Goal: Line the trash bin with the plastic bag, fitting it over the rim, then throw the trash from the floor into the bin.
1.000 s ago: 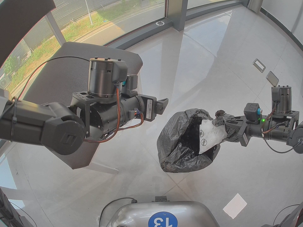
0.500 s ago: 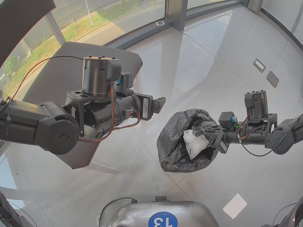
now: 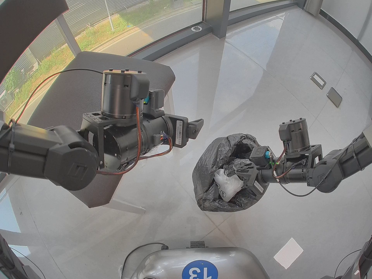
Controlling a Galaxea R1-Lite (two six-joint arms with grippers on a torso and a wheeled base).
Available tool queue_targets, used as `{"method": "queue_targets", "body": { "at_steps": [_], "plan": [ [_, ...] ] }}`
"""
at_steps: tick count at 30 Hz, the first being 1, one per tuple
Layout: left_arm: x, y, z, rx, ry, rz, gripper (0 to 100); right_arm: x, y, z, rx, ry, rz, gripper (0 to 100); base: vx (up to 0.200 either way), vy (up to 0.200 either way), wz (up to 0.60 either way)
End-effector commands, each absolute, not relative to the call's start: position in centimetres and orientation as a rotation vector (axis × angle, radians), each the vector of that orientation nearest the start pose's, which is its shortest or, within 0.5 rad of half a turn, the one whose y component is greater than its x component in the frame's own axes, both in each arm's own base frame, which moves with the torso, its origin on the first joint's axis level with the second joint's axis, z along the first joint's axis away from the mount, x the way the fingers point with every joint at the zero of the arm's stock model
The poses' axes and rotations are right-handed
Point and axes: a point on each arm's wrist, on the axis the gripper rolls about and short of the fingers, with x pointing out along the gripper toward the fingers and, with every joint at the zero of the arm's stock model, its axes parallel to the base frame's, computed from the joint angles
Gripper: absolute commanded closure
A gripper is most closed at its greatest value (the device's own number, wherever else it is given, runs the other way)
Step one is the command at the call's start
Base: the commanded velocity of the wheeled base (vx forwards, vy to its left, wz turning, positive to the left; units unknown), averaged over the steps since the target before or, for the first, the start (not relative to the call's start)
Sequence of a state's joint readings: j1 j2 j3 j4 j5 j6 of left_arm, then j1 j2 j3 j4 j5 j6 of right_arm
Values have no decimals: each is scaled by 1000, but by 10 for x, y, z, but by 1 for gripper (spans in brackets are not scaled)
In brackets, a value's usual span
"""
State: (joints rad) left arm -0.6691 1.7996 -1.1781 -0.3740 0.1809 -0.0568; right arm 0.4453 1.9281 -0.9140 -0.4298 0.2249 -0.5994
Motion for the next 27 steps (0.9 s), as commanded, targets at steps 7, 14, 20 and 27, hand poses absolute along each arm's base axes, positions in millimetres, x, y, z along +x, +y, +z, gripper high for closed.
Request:
{"method": "queue_targets", "body": {
  "at_steps": [7, 14, 20, 27],
  "plan": [
    [280, -217, 225, 48, 245, -481, 0, 317, 146, 109, -621, 409, 789, 0, 0, 0, 0],
    [278, -218, 222, 53, 254, -485, 0, 318, 144, 110, -618, 405, 781, 0, 0, 0, 0],
    [273, -218, 212, 63, 287, -490, 0, 315, 142, 116, -613, 392, 773, 0, 0, 0, 0],
    [262, -228, 214, 20, 290, -553, 0, 294, 109, 147, -540, 366, 663, 0, 0, 0, 0]
  ]
}}
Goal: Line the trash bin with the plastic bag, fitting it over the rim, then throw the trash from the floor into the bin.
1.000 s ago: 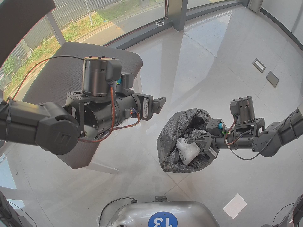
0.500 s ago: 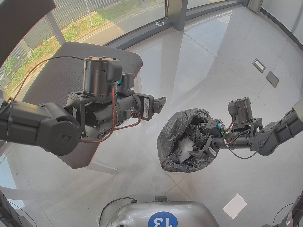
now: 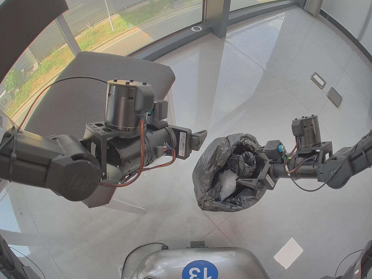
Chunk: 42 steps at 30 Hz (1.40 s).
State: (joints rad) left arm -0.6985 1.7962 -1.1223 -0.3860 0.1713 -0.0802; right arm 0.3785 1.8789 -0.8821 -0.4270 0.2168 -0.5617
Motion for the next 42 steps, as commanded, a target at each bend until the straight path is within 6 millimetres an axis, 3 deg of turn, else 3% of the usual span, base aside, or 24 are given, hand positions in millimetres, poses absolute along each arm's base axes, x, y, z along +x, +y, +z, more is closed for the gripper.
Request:
{"method": "queue_targets", "body": {
  "at_steps": [1, 9, 13, 17, 19, 24, 25, 26, 27, 28, 30, 32, 36, 40, 42],
  "plan": [
    [259, -232, 213, 9, 299, -570, 0, 289, 104, 152, -525, 367, 638, 0, 0, 0, 0],
    [248, -261, 185, 77, 436, -664, 0, 252, 60, 175, -512, 452, 469, 0, 0, 0, 0],
    [247, -260, 190, 98, 475, -639, 0, 234, 45, 189, -505, 479, 388, 0, 0, 0, 0],
    [242, -245, 208, 69, 464, -591, 0, 217, 34, 199, -460, 474, 319, 0, 0, 0, 0],
    [239, -234, 215, 40, 486, -566, 0, 205, 29, 201, -418, 495, 295, 0, 0, 0, 0],
    [217, -198, 253, -68, 465, -482, 0, 151, 19, 219, -324, 486, 212, 0, 0, 0, 0],
    [216, -196, 255, -68, 459, -479, 0, 149, 18, 219, -324, 483, 210, 0, 0, 0, 0],
    [204, -174, 277, -94, 385, -431, 0, 123, 15, 224, -315, 452, 174, 0, 0, 0, 0],
    [197, -164, 287, -102, 352, -415, 0, 110, 13, 224, -308, 438, 163, 0, 0, 0, 0],
    [197, -164, 287, -102, 352, -415, 0, 110, 13, 224, -308, 438, 163, 0, 0, 0, 0],
    [173, -128, 311, -60, 260, -331, 0, 63, 6, 222, -277, 382, 133, 0, 0, 0, 0],
    [149, -105, 324, -8, 201, -267, 0, 32, 3, 219, -259, 329, 118, 0, 0, 0, 0],
    [106, -70, 338, -1, 138, -173, 0, -20, -2, 204, -235, 244, 102, 0, 0, 0, 0],
    [62, -33, 336, 20, 148, -76, 0, -62, -7, 183, -228, 183, 96, 0, 0, 0, 0],
    [60, -31, 335, 21, 149, -73, 0, -64, -7, 182, -227, 181, 95, 0, 0, 0, 0]
  ]
}}
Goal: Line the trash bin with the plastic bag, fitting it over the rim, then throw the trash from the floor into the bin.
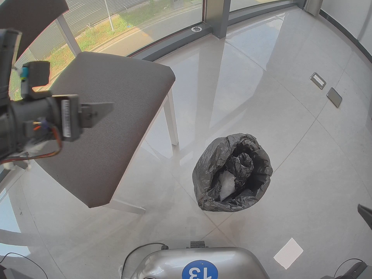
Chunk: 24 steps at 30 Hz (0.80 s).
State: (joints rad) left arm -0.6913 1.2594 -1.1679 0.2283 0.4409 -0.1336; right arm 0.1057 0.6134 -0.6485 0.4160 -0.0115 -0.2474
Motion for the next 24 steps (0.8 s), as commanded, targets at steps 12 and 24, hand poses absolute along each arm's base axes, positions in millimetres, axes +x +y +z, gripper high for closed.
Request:
{"method": "queue_targets", "body": {
  "at_steps": [12, 24],
  "plan": [
    [-102, 32, 276, 199, 193, 454, 0, -97, -15, 152, -134, 111, 156, 0, 0, 0, 0],
    [-171, 10, 199, 182, 177, 608, 0, -82, -12, 140, -126, 117, 179, 0, 0, 0, 0]
  ]
}}
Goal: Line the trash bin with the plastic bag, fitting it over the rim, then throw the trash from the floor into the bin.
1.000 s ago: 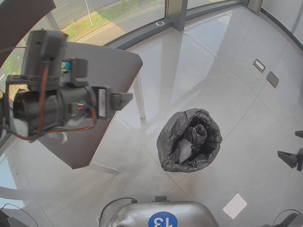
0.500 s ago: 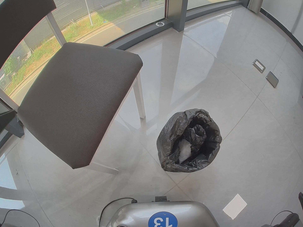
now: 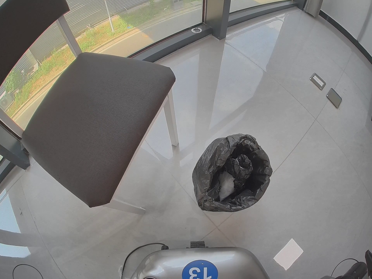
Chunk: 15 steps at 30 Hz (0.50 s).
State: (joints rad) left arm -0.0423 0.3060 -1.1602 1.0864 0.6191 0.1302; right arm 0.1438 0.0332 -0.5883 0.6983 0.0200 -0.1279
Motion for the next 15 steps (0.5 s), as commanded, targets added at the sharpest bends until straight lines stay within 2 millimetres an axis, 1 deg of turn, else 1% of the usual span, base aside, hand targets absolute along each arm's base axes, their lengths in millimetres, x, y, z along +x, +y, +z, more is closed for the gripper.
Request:
{"method": "queue_targets", "body": {
  "at_steps": [1, 3, 4, 5, 6, 7, 9, 10, 11, 13, 15],
  "plan": [
    [-172, 11, 193, 177, 172, 607, 0, -79, -11, 139, -119, 107, 178, 0, 0, 0, 0],
    [-172, 11, 179, 170, 167, 603, 0, -70, -10, 131, -95, 109, 174, 0, 0, 0, 0],
    [-170, 12, 174, 160, 171, 596, 0, -63, -9, 124, -81, 118, 161, 0, 0, 0, 0],
    [-166, 12, 172, 137, 172, 592, 0, -58, -9, 119, -76, 124, 145, 0, 0, 0, 0],
    [-166, 12, 172, 137, 172, 592, 0, -58, -9, 119, -76, 124, 145, 0, 0, 0, 0],
    [-160, 12, 172, 66, 141, 571, 0, -46, -8, 105, -74, 125, 103, 0, 0, 0, 0],
    [-156, 11, 172, 52, 132, 555, 0, -43, -8, 101, -74, 112, 88, 0, 0, 0, 0],
    [-144, 11, 168, 39, 133, 511, 0, -32, -7, 90, -72, 69, 34, 0, 0, 0, 0],
    [-137, 10, 165, 38, 139, 501, 0, -27, -7, 84, -66, 41, 15, 0, 0, 0, 0],
    [-125, 10, 159, 40, 154, 479, 0, -23, -7, 84, -49, -44, 8, 0, 0, 0, 0],
    [-109, 9, 150, 38, 163, 439, 0, -22, -6, 84, -42, -61, 11, 0, 0, 0, 0]
  ]
}}
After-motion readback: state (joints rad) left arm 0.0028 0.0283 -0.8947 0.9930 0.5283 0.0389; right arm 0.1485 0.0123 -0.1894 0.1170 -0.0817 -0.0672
